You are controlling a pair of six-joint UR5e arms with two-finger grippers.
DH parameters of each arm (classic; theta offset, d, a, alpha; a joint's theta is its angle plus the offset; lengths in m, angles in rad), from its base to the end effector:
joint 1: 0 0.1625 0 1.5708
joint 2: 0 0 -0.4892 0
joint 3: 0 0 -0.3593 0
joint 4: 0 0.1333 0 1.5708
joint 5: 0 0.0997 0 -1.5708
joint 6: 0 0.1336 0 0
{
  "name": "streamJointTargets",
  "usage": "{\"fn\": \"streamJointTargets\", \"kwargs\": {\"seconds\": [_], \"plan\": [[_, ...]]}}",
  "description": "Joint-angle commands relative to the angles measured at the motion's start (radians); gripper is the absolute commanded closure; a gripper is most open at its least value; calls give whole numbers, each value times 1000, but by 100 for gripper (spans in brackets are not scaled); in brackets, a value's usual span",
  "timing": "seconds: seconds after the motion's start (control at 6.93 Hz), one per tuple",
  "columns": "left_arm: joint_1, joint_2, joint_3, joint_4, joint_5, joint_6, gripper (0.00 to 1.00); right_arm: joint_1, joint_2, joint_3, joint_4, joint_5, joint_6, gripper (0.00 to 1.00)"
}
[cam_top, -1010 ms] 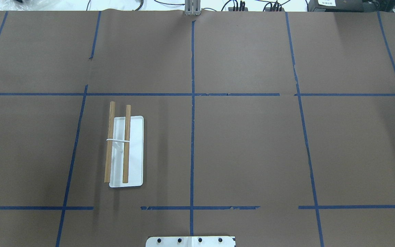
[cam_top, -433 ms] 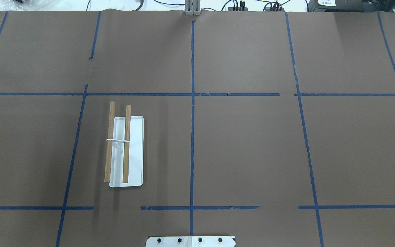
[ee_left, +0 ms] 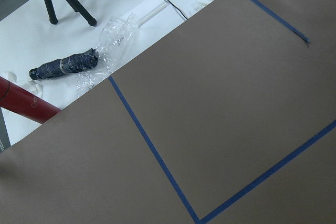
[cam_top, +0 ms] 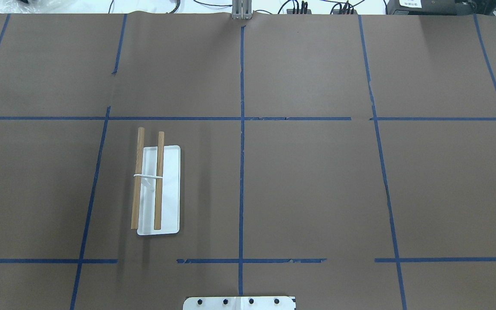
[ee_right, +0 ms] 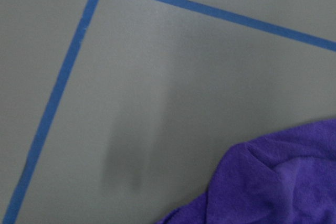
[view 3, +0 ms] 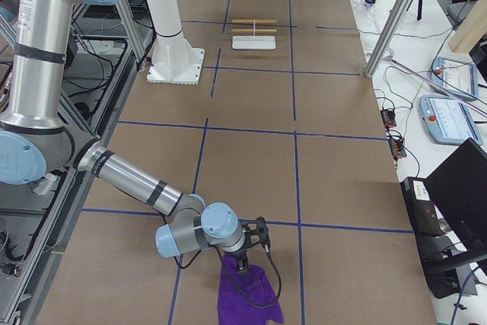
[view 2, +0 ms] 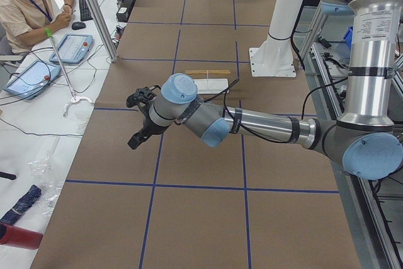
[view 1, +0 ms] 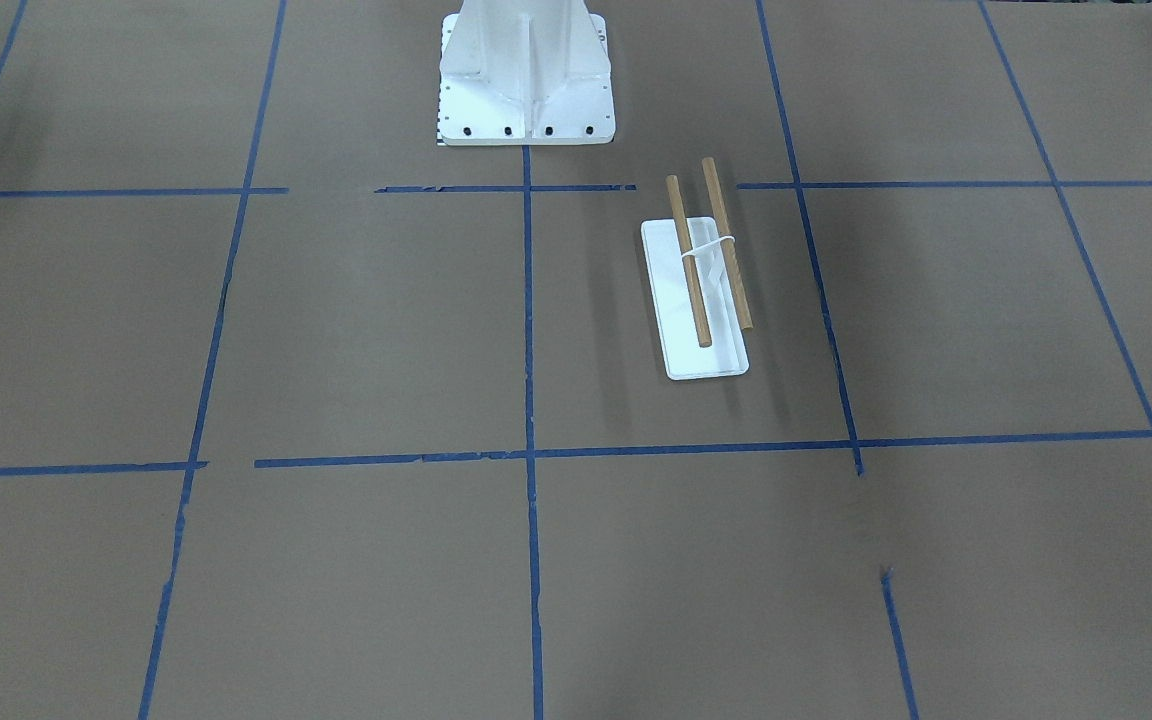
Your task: Hang towel on rack
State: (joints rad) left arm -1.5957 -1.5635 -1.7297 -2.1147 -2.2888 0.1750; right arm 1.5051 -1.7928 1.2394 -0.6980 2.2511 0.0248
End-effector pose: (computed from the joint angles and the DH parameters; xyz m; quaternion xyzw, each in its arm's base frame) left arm -0.0577 -0.4913 0.6108 0.3504 0.2968 0.1854 0.8688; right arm 0.0278 -0.3278 0.8958 0.1349 -0.3358 -0.0721 0.9294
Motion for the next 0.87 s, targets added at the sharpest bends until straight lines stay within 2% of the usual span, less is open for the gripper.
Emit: {"fn": "streamJointTargets", "kwargs": {"seconds": [0.0,0.14,0.29,0.43,0.58,0.72], "plan": [[0,0,-2,-19,-6,0,0,-20,-13,-61,43,-56,9,11],[0,5,-2,-25,-8,0,0,-76,-8,-61,45,-85,6,17],[0,3,1,-25,-8,0,0,-95,-8,-61,45,-88,6,18],[0,3,1,-25,-8,0,0,-97,-8,-64,45,-90,1,24],[0,3,-1,-27,-8,0,0,-98,-8,-66,45,-91,-2,40],[0,3,1,-31,-8,0,0,-98,-8,-66,45,-94,-3,67]]}}
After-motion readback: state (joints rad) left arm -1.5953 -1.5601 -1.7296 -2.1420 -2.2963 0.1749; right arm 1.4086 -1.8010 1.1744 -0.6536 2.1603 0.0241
